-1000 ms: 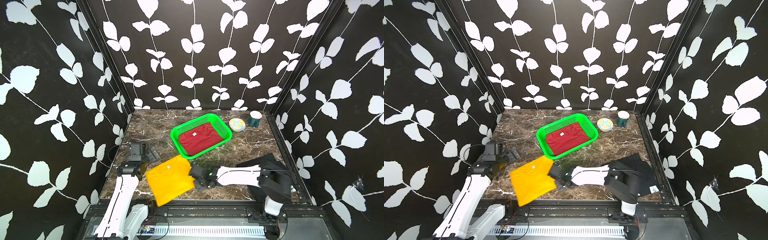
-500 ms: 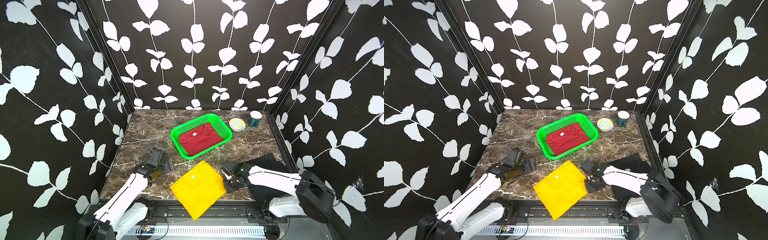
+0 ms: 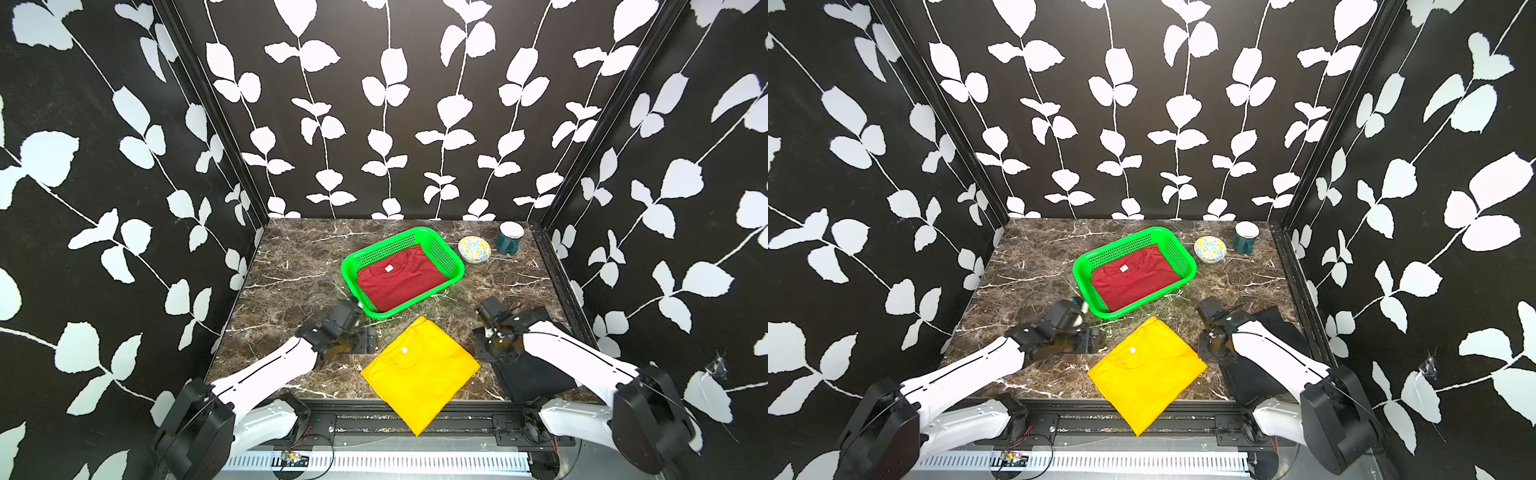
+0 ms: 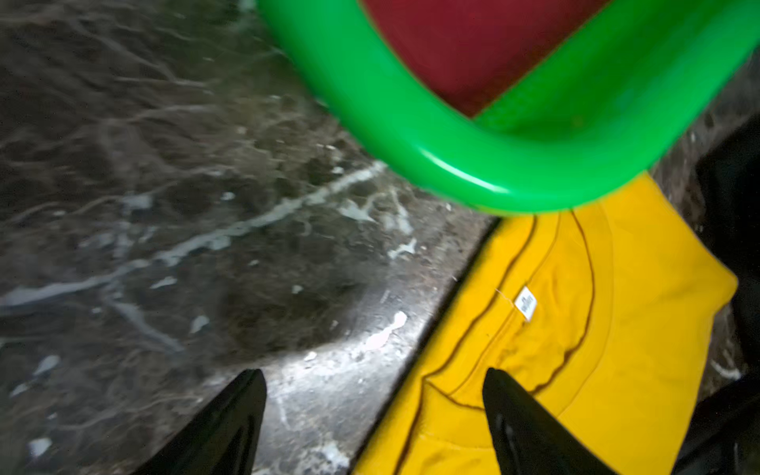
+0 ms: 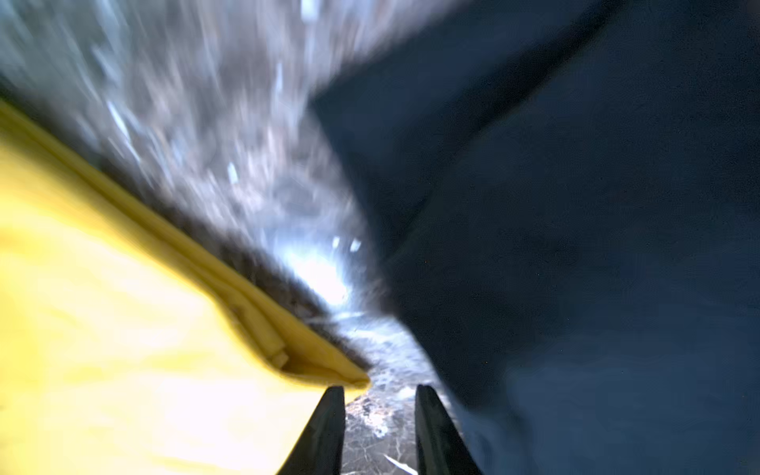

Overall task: Put the folded t-shirts into the basket
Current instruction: Move the T-shirt to the center of the board, then pick up the T-shirt from the center of the board.

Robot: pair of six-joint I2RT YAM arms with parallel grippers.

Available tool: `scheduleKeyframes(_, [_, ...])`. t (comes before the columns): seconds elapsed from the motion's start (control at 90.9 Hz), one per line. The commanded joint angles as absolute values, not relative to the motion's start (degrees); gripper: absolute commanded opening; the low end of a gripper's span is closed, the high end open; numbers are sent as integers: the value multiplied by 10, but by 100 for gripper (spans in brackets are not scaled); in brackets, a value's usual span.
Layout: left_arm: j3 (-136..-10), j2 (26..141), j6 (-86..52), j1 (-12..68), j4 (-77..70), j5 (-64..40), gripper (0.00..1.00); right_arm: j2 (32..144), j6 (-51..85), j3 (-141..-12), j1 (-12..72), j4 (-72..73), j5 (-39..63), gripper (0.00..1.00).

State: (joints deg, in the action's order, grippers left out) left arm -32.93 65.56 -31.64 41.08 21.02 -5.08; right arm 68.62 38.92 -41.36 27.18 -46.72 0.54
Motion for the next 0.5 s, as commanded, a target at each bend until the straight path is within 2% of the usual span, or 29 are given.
scheduleKeyframes(0.0, [-345,690,-265,447,194,-71,84,666,365,-454,243,-511,-27,35])
scheduleKeyframes(0.099, [-344,698,-267,465,221,-43,85,667,348,-492,241,-513,5,40])
scheduleKeyframes(0.286, [-321,644,-291,483,299,9,85,694,325,-536,260,-510,73,40])
scheduleKeyframes(0.385, [-308,631,-294,491,290,-33,83,716,316,-562,285,-506,93,40])
scheduleKeyframes(0.484, [-298,650,-293,493,277,-85,84,750,326,-605,311,-536,47,42])
